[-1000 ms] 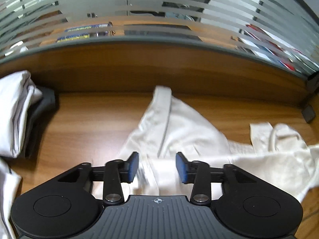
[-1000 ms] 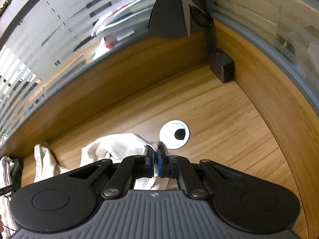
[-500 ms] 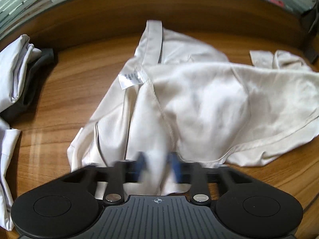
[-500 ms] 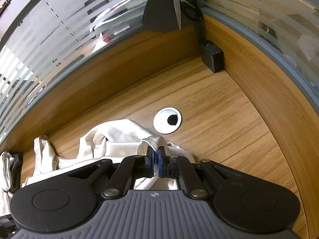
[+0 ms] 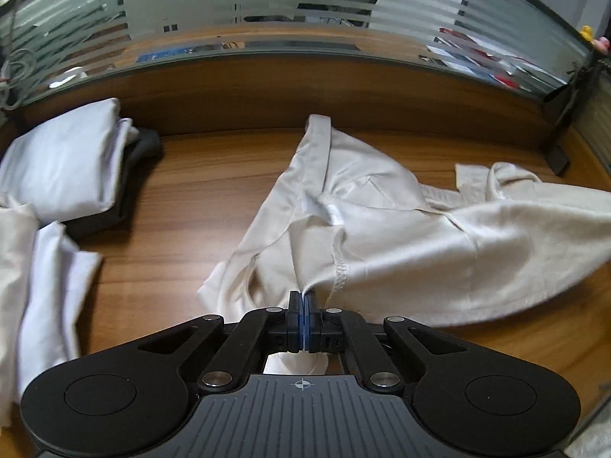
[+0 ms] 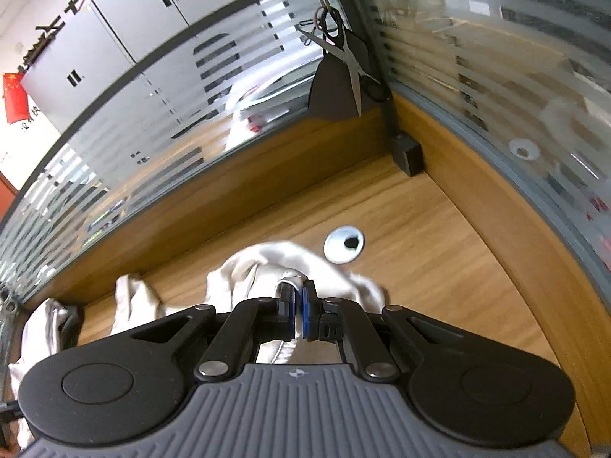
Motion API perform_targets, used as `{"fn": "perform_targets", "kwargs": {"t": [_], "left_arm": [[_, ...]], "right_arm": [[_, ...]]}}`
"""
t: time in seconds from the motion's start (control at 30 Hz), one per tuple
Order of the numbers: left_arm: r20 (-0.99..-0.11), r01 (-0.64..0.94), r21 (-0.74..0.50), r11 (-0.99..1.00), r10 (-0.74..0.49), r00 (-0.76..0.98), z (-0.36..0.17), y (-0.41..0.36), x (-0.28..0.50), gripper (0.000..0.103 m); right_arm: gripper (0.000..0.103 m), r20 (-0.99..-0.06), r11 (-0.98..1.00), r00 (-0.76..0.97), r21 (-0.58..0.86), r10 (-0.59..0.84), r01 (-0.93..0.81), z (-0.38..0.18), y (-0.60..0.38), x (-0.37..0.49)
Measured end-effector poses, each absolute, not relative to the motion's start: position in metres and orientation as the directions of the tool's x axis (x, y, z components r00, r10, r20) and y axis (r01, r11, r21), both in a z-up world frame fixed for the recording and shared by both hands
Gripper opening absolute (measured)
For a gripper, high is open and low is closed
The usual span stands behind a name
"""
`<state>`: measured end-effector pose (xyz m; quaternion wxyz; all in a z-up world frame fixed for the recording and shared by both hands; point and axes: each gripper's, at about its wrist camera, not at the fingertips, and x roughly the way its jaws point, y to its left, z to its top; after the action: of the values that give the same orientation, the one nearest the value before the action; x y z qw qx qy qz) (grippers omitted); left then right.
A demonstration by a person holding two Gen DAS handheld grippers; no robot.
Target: Fold clothes
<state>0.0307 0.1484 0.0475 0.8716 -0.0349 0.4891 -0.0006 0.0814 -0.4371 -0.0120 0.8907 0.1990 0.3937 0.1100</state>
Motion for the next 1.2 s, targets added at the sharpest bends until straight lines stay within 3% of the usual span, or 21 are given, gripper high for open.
{"fn": "perform_targets", "kwargs": {"t": [0.17, 0.4, 0.73, 0.8, 0.9, 1.03, 1.2], "left_arm": [[-0.894, -0.005, -0.054, 0.999, -0.046, 0.447, 0.048, 0.159, -0.012, 0.003], [-0.957, 0.061, -0.024, 0.998, -0.041, 0.287, 0.003, 0.166, -0.058, 0.003], [-0.98, 0.188, -0.005, 0.982, -0.043, 0.196, -0.037, 0.159, -0.069, 0.008], [-0.971, 0.205, -0.014, 0.979, -0.062, 0.232, -0.027, 0.154, -0.064, 0.027], [-0.955, 0.217, -0.018, 0.976, -0.082, 0.287, -0.012, 0.145, -0.049, 0.035], [-0.939, 0.203, -0.032, 0.979, -0.1, 0.33, 0.0, 0.13, -0.025, 0.036], [-0.916, 0.161, -0.058, 0.985, -0.117, 0.383, 0.008, 0.097, 0.007, 0.044]], "right_arm": [[0.004, -0.714, 0.918, 0.623, 0.397, 0.319, -0.015, -0.016, -0.428, 0.016], [0.004, -0.844, 0.95, 0.488, 0.3, 0.222, 0.086, -0.063, -0.412, -0.066], [0.005, -0.94, 0.994, 0.333, 0.099, 0.078, 0.048, -0.121, -0.375, -0.115], [0.01, -0.936, 0.996, 0.347, 0.082, 0.064, 0.037, -0.113, -0.371, -0.109], [0.036, -0.924, 0.998, 0.38, 0.058, 0.046, 0.02, -0.098, -0.366, -0.099], [0.044, -0.894, 0.998, 0.445, 0.057, 0.06, -0.02, -0.076, -0.362, -0.065], [0.046, -0.859, 0.992, 0.497, 0.095, 0.124, -0.084, -0.06, -0.362, -0.007]]}}
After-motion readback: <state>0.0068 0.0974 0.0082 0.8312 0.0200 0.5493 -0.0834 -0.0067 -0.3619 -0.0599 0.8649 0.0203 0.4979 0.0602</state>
